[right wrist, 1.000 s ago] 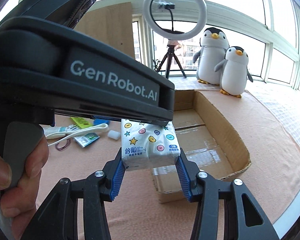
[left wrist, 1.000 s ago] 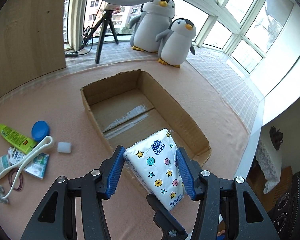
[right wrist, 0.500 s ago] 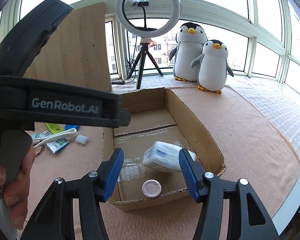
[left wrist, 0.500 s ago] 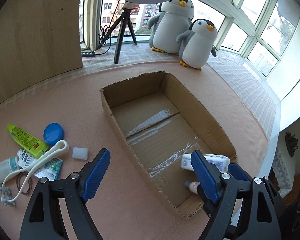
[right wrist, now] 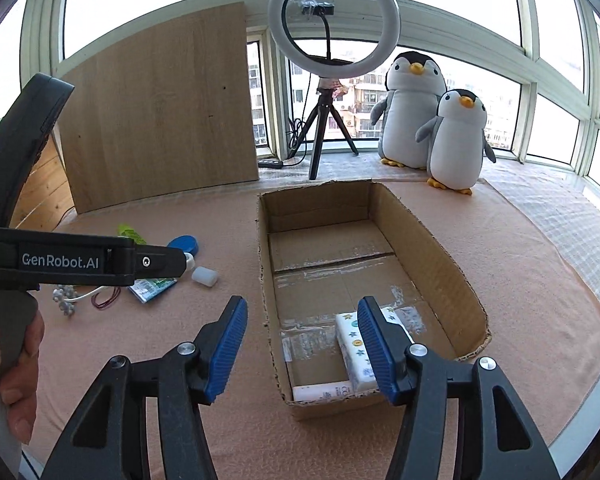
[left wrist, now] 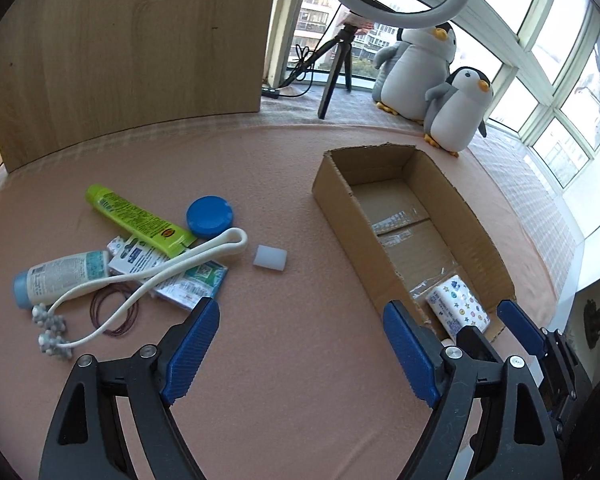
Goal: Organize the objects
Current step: 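Lift the tissue pack with the right tool and drop it into the box, then move the right tool back and grasp the white massage roller's loop end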
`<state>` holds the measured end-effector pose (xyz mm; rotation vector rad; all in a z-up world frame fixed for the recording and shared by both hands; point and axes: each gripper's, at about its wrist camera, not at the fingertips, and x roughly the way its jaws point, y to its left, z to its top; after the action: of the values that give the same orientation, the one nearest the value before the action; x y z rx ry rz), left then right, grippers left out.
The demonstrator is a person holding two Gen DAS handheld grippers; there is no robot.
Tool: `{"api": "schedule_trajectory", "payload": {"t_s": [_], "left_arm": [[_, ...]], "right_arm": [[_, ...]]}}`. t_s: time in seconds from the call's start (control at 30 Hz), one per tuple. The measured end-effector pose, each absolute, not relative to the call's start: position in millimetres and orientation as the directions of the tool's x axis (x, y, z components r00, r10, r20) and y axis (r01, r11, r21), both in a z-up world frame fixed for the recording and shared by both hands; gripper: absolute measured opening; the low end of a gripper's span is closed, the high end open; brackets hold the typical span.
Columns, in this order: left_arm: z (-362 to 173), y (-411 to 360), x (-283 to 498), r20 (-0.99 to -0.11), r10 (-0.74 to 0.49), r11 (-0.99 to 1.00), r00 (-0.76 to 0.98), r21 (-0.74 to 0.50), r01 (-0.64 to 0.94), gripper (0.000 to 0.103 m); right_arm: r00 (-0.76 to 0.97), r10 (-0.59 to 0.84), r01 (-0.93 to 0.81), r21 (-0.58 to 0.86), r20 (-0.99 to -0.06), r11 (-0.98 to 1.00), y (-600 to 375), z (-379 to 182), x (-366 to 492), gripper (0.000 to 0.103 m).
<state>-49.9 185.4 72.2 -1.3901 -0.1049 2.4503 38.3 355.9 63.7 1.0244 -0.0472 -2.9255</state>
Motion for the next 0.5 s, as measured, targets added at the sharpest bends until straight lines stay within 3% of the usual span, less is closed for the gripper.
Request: {"api": "schedule_trajectory", "payload": {"t_s": [0.37,0.5], "left_arm": [[69.9,77.8,-30.1,-0.83,0.2,-0.978,-0.52,-0.205,-0.048,0.087],[62.4,29.6,-13.5,-0.836,0.162,-0.973,-0.524,-0.225,0.058,0.088]], "right_arm": [[-0.739,-0.198,0.198,0.073,-0.645,-0.978,289.3,50.7,14.1,0.054],[-0.676,-0.239,0.302,0.033,-0.697,-0.953,252.0,31.3,-13.6,0.056]]}}
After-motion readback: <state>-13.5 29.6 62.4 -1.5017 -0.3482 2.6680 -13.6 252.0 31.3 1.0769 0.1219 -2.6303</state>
